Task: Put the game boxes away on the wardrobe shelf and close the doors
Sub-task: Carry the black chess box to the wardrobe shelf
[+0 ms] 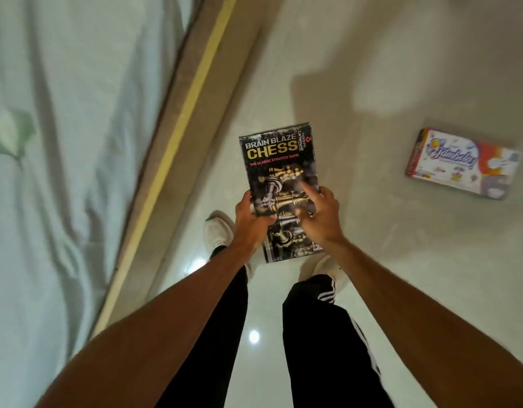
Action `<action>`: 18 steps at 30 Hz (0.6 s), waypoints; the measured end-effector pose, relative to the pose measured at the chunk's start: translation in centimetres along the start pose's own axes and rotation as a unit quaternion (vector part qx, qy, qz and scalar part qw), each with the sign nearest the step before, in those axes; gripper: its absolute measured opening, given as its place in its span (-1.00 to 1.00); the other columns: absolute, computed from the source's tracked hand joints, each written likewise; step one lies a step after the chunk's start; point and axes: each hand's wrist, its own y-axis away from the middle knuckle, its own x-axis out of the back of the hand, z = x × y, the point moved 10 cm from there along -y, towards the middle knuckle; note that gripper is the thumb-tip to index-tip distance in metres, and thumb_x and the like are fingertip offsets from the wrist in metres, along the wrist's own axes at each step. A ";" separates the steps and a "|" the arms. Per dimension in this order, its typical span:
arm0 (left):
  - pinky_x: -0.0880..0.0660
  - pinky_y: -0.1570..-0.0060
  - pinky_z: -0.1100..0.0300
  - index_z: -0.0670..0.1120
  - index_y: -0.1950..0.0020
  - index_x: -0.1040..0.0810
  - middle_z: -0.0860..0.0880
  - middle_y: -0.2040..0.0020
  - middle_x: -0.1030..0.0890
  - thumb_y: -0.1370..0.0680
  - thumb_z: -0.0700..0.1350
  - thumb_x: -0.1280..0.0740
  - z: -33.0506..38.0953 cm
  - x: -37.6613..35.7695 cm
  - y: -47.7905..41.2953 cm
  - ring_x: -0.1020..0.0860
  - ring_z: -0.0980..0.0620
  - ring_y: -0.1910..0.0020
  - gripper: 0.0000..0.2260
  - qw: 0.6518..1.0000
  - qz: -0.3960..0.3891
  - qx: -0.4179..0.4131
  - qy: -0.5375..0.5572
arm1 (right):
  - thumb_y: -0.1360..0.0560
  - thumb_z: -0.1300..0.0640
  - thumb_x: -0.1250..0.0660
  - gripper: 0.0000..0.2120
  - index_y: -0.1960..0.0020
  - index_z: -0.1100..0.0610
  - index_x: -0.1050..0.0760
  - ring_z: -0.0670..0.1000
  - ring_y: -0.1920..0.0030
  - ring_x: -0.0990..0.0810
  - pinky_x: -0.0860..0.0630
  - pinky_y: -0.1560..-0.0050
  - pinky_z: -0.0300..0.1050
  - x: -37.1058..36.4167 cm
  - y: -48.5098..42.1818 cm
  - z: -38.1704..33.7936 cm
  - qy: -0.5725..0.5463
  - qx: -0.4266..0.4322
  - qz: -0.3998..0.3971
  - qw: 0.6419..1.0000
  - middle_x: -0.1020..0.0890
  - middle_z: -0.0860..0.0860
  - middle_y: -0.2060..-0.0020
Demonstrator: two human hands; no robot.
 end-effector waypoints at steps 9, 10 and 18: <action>-0.62 0.02 -0.11 0.00 -0.46 -0.28 -0.12 -0.32 -0.45 -0.30 -0.29 -0.42 24.5 6.5 23.1 -0.59 -0.14 -0.13 -0.25 0.994 -0.062 -0.092 -0.019 | -0.43 0.25 -0.30 -0.48 -0.34 -0.11 -0.43 0.08 -0.27 -0.42 -0.30 -0.33 -0.22 18.1 13.0 -26.9 0.034 0.042 0.007 0.999 -0.49 0.00 -0.13; -0.63 0.04 -0.07 0.02 -0.45 -0.30 -0.12 -0.33 -0.45 -0.33 -0.30 -0.44 27.4 7.3 25.2 -0.58 -0.14 -0.13 -0.27 0.990 -0.071 -0.114 -0.036 | -0.42 0.28 -0.31 -0.46 -0.35 -0.07 -0.44 -0.04 -0.25 -0.43 -0.27 -0.24 -0.44 20.1 14.0 -29.7 0.028 0.051 0.018 0.998 -0.50 0.06 -0.12; -0.60 -0.03 -0.11 0.10 -0.39 -0.32 -0.08 -0.25 -0.49 -0.31 -0.22 -0.49 44.3 8.9 29.7 -0.55 -0.16 -0.13 -0.29 0.965 -0.096 -0.224 -0.099 | -0.47 0.28 -0.37 -0.50 -0.36 -0.02 -0.42 -0.06 -0.18 -0.40 -0.29 -0.20 -0.32 30.2 14.0 -40.9 -0.032 0.069 0.100 0.992 -0.42 0.04 -0.16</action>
